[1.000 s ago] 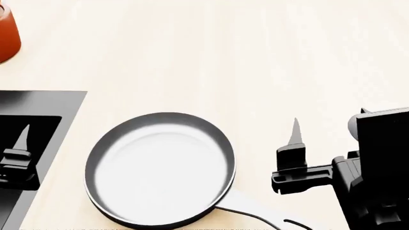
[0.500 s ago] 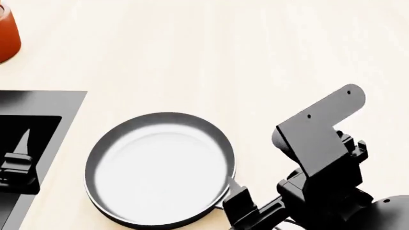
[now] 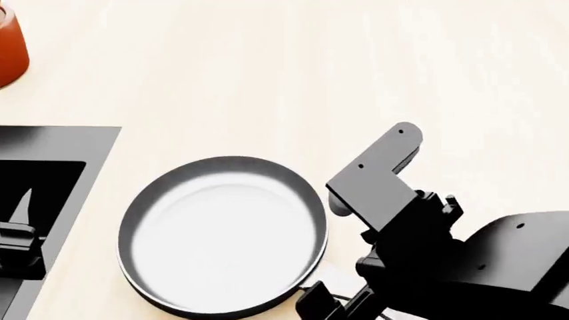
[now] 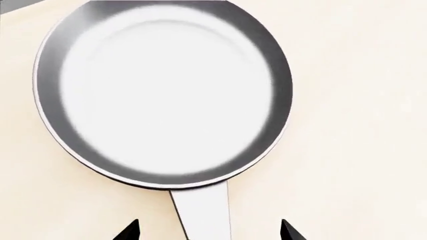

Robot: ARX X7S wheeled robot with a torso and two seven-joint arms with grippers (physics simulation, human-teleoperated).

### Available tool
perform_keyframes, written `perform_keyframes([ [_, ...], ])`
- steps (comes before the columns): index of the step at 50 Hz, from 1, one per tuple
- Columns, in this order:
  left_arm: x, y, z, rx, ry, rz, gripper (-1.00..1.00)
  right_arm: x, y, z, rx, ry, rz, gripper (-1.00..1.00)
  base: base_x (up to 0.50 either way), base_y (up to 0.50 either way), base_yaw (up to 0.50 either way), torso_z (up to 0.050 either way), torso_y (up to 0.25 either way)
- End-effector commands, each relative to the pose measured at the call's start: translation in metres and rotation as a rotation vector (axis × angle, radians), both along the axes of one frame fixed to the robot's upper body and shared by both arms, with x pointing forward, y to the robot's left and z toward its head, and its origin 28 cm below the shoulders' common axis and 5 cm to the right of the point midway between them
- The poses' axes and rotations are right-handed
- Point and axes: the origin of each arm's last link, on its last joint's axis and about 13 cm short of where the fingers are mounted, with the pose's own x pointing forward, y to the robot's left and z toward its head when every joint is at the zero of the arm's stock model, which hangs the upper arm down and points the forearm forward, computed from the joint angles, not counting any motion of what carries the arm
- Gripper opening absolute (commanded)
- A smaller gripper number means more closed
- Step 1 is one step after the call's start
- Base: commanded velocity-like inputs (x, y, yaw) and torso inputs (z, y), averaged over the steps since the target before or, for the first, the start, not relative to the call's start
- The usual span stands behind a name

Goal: Pick the pan and sponge and place them into the sink. Then turn on the water.

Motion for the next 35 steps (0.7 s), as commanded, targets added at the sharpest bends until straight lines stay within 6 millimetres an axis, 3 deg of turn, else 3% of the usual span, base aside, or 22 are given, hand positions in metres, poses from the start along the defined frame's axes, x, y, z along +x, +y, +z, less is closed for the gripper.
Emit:
perform_keyframes([
  [1,-0.002,0.0,-0.005,-0.008,0.007,-0.013,1.0,0.018,0.003,-0.011,-0.033,0.048,0.032,1.0,0.0,0.0,0.0,0.0,0.0],
  [8,-0.001,-0.004,-0.01,-0.012,0.012,-0.007,1.0,0.023,0.005,-0.022,-0.047,0.075,0.048,1.0,0.0,0.0,0.0,0.0,0.0],
  [15,-0.003,0.004,-0.009,-0.01,0.015,-0.004,1.0,0.025,0.003,-0.03,-0.071,0.087,0.067,1.0,0.0,0.0,0.0,0.0,0.0],
  [35,-0.002,0.003,-0.012,-0.014,0.022,-0.008,1.0,0.03,0.002,-0.037,-0.082,0.103,0.07,1.0,0.0,0.0,0.0,0.0,0.0],
])
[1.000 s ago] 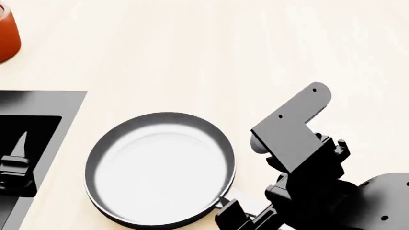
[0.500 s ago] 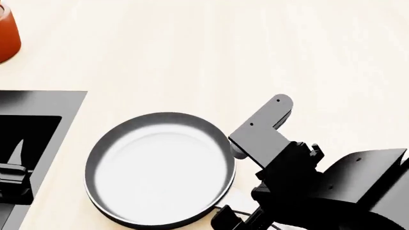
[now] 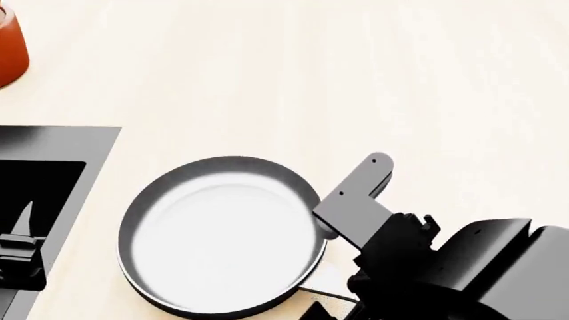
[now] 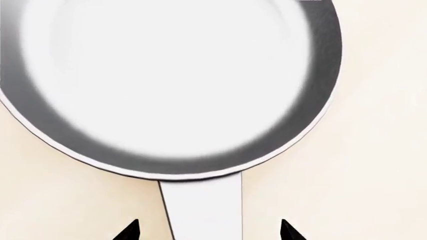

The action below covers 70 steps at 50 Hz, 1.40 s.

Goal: Pick the pan and sponge and place them into the sink. Then turn on the water.

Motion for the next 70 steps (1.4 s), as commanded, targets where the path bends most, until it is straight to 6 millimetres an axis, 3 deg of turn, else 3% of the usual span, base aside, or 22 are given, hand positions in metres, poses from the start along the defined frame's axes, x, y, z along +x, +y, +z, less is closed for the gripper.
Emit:
perform_keyframes([
  [1,0.0,0.001,-0.001,-0.012,-0.004,-0.021,1.0,0.002,0.001,-0.003,-0.008,0.008,0.01,1.0,0.0,0.0,0.0,0.0,0.0],
  [7,0.004,-0.007,0.0,-0.002,-0.001,-0.024,1.0,0.004,0.002,-0.004,0.023,0.001,0.0,1.0,0.0,0.0,0.0,0.0,0.0],
  [9,0.0,-0.001,0.003,-0.002,-0.004,-0.023,1.0,0.003,0.001,-0.003,0.026,-0.006,-0.004,1.0,0.0,0.0,0.0,0.0,0.0],
  [10,0.0,0.0,0.003,-0.001,-0.004,-0.023,1.0,0.003,0.001,-0.003,0.027,-0.011,-0.003,-1.0,0.0,0.0,0.0,0.0,0.0],
  [22,0.001,-0.002,0.001,0.004,-0.001,-0.02,1.0,-0.001,-0.005,0.003,0.09,-0.096,-0.053,-1.0,0.0,0.0,0.0,0.0,0.0],
  [32,0.001,-0.001,-0.001,0.002,0.002,-0.015,1.0,-0.003,-0.016,0.007,0.164,-0.231,-0.19,-1.0,0.0,0.0,0.0,0.0,0.002],
  [50,0.001,-0.001,0.0,0.005,0.0,-0.014,1.0,-0.03,-0.037,0.017,0.096,-0.414,-0.353,-1.0,0.0,0.0,0.0,0.0,0.002],
  [70,0.0,0.002,-0.002,0.002,0.003,-0.01,1.0,-0.043,-0.038,0.017,0.088,-0.471,-0.33,-1.0,0.0,0.04,0.0,0.001,0.002],
])
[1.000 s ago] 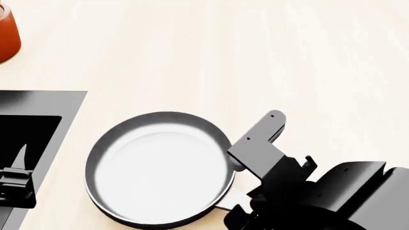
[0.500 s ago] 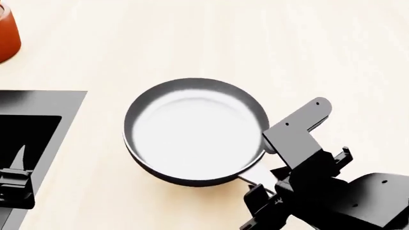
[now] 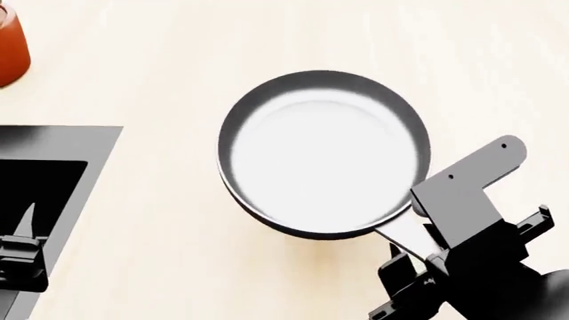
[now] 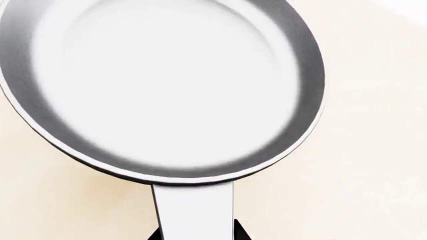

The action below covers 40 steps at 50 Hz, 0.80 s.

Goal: Pick the pan and sponge and place them into the sink. Then turn on the water.

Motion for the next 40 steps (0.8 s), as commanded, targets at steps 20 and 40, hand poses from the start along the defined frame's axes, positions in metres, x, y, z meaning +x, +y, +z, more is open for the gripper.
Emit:
perform_keyframes([
  [20,-0.003,0.003,-0.001,-0.009,-0.006,-0.007,1.0,-0.004,-0.001,0.008,0.003,-0.107,0.002,-1.0,-0.05,0.5,0.0,0.0,0.002],
  [40,-0.001,-0.003,-0.004,-0.009,-0.002,0.001,1.0,-0.004,-0.001,0.003,0.01,-0.1,0.002,-1.0,-0.11,0.5,0.0,0.001,0.001],
])
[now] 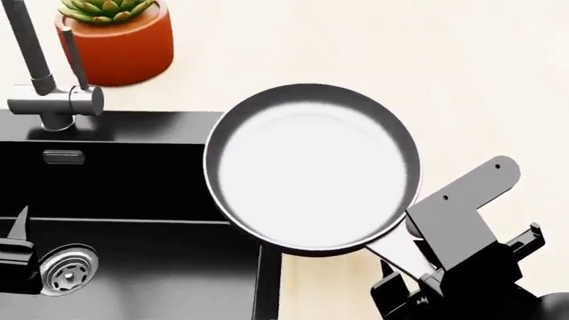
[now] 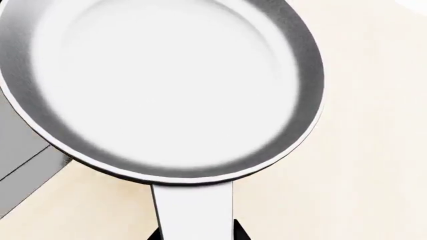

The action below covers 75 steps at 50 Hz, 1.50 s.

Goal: Pick the pan and sponge and place them into the sink. Then turn on the water.

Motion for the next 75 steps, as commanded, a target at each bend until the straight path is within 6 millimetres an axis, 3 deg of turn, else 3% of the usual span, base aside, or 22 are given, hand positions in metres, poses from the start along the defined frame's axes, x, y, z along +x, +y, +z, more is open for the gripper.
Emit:
perform_keyframes([
  [1,0.002,-0.008,-0.003,-0.009,-0.004,-0.014,1.0,0.006,-0.004,0.013,-0.013,-0.109,-0.028,-1.0,0.05,0.5,0.0,0.0,0.0],
  [46,0.002,-0.005,-0.005,-0.01,-0.003,-0.014,1.0,-0.01,-0.011,0.008,0.004,-0.09,-0.054,-1.0,0.07,0.46,0.0,0.001,0.002],
  [61,0.001,-0.004,-0.007,-0.013,0.002,-0.013,1.0,0.021,0.0,0.002,-0.111,0.035,0.194,-1.0,0.0,0.0,0.0,0.001,0.001],
  [67,0.0,-0.001,-0.008,-0.017,0.002,-0.006,1.0,0.017,0.001,-0.006,-0.109,0.08,0.274,-1.0,0.0,0.0,0.0,0.0,0.002],
  [75,0.002,-0.006,-0.01,-0.017,0.007,0.001,1.0,0.028,0.008,-0.021,-0.116,0.121,0.291,-1.0,0.0,0.0,0.0,0.0,0.001],
])
